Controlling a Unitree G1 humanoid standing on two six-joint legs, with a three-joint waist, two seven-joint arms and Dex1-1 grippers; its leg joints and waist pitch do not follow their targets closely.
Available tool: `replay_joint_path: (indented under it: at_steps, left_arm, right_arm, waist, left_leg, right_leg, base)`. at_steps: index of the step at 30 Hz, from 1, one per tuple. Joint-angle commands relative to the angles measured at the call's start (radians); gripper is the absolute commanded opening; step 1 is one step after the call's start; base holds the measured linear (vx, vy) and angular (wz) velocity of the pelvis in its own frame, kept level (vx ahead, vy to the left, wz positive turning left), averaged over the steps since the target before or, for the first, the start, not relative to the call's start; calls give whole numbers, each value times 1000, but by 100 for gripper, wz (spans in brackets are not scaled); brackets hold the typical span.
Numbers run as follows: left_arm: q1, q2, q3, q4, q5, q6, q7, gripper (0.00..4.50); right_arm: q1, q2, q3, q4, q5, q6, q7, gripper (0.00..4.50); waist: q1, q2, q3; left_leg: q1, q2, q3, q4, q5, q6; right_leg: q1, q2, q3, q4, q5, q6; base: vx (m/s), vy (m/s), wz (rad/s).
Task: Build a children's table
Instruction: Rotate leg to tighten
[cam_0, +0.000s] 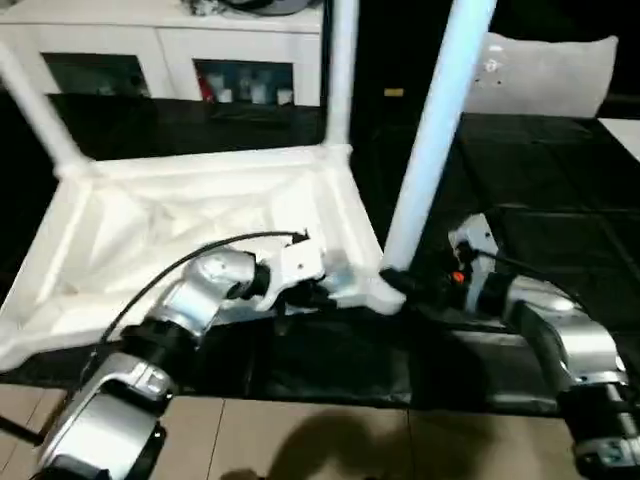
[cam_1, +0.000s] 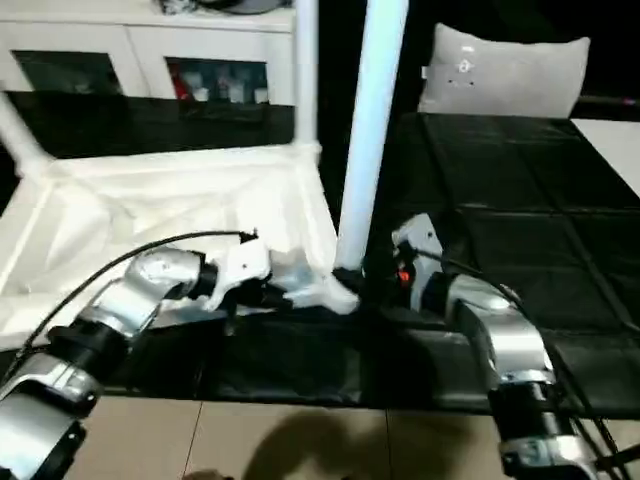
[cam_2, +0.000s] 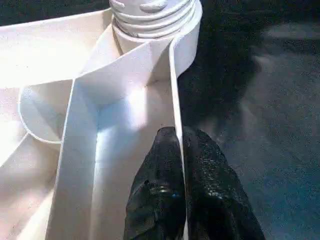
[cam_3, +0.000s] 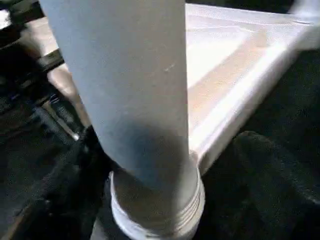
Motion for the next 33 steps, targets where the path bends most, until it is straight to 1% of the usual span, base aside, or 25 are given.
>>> replay_joint_path:
  at_steps: [1,3,6,7,8,9,12,13,15,17,18,19,22,24,28,29,30,31,32,33]
  left_arm:
    - [9,18,-50,-20,-10,-69,-126,0]
    - [7,24,-53,-17,-13,-81,-150,0]
    - [2,36,-64,-13,-10,-102,-184,0]
    - [0,45,-74,-10,-6,-120,-207,0]
    - [0,49,-79,-9,-4,-127,-217,0]
    - [0,51,-80,-9,-3,-130,-220,0]
    - [0,51,-82,-5,-7,-134,-229,0]
    - [0,51,-81,-3,-8,-136,-231,0]
    - [-2,48,-79,6,-7,-140,-232,0]
    - [-3,47,-79,13,-7,-145,-233,0]
    - [-3,47,-78,17,-7,-148,-233,0]
    - [-3,47,-77,19,-7,-149,-231,0]
    - [-2,46,-73,21,-9,-145,-229,0]
    - [-1,44,-70,21,-12,-140,-227,0]
    - [12,27,-42,6,-33,-93,-195,0]
    - [12,15,-32,3,-30,-54,-158,0]
    - [12,13,-30,2,-29,-45,-149,0]
    - [11,4,-23,0,-24,-12,-115,0]
    - [9,-12,-13,-3,-23,33,-76,0]
    - [6,-30,-2,-7,-25,78,-36,0]
  right_arm:
    - [10,-42,21,-23,19,-31,130,401]
    - [14,-52,29,-27,28,-29,173,372]
    - [19,-69,48,-39,50,-10,233,362]
    - [25,-82,64,-54,73,12,280,353]
    - [29,-87,72,-64,87,26,303,336]
    - [30,-88,74,-67,92,30,310,326]
    - [37,-95,84,-82,110,53,340,318]
    - [40,-97,86,-87,113,58,350,286]
    - [47,-104,92,-94,120,78,374,280]
    - [50,-109,96,-97,126,87,387,255]
    - [52,-114,99,-99,132,97,392,255]
    - [53,-115,100,-100,134,100,394,237]
    - [54,-117,99,-102,141,107,392,222]
    - [56,-116,98,-103,141,110,390,219]
    - [66,-71,65,-117,152,129,307,214]
    - [64,-47,56,-116,140,129,248,214]
    - [64,-41,54,-115,136,130,233,214]
    - [58,-19,48,-107,120,133,175,214]
    - [47,14,35,-93,96,132,89,213]
    - [34,48,21,-77,77,141,4,211]
  waist:
    - [5,-1,-65]
    - [10,0,-65]
    - [17,-1,-64]
    - [20,-1,-64]
    - [21,-9,-64]
    - [25,-5,-64]
    - [26,-5,-64]
    - [27,-6,-65]
    - [28,-6,-65]
    - [29,-6,-66]
    - [31,-7,-65]
    - [32,-7,-65]
    - [36,-7,-65]
    - [36,-9,-66]
    - [36,-10,-64]
    - [33,-11,-61]
    - [31,-10,-60]
    - [26,-11,-57]
    - [24,-10,-55]
    - [18,-8,-55]
  left_leg:
    - [1,37,0,-60,-155,64]
    - [1,39,0,-60,-152,67]
    - [2,40,-1,-61,-163,63]
    - [2,40,-1,-61,-162,62]
    - [2,40,0,-61,-160,63]
    - [2,41,-1,-61,-156,65]
    - [0,40,-1,-61,-155,60]
    - [0,40,-1,-61,-152,57]
    - [1,40,-2,-61,-145,56]
    - [2,39,-1,-59,-142,58]
    - [1,39,0,-59,-143,59]
    - [0,39,-1,-59,-142,57]
    - [2,39,-1,-60,-142,53]
    - [1,38,-1,-60,-139,52]
    - [1,38,0,-61,-142,49]
    - [0,36,-1,-62,-154,42]
    - [0,36,-1,-63,-161,38]
    - [2,34,-3,-66,-183,27]
    - [4,32,-4,-67,-194,23]
    - [7,33,-6,-70,-198,5]
  right_leg:
    - [62,-74,42,-69,-110,-236]
    - [61,-74,41,-67,-105,-238]
    - [60,-76,41,-70,-138,-233]
    - [60,-76,41,-70,-143,-231]
    - [60,-76,41,-71,-146,-229]
    - [60,-76,42,-68,-146,-225]
    - [59,-77,40,-70,-162,-222]
    - [59,-77,41,-70,-164,-218]
    - [59,-77,40,-70,-163,-215]
    - [58,-76,41,-70,-156,-217]
    - [58,-77,41,-70,-160,-217]
    - [59,-77,41,-70,-166,-214]
    - [57,-77,40,-71,-179,-208]
    - [58,-77,40,-70,-178,-205]
    - [56,-76,40,-72,-195,-198]
    - [56,-78,40,-77,-241,-184]
    - [54,-78,40,-79,-263,-178]
    - [52,-78,39,-85,-330,-161]
    - [50,-78,39,-91,-366,-152]
    - [45,-79,39,-91,-398,-144]
  base:
    - [0,0,0]
    - [0,0,0]
    - [0,0,0]
    - [0,0,0]
    - [0,0,0]
    - [0,0,0]
    - [0,0,0]
    - [0,0,0]
    - [0,0,0]
    - [0,0,0]
    - [0,0,0]
    - [0,0,0]
    - [0,0,0]
    - [0,0,0]
    - [0,0,0]
    - [0,0,0]
    - [0,0,0]
    - [0,0,0]
    - [0,0,0]
    - [0,0,0]
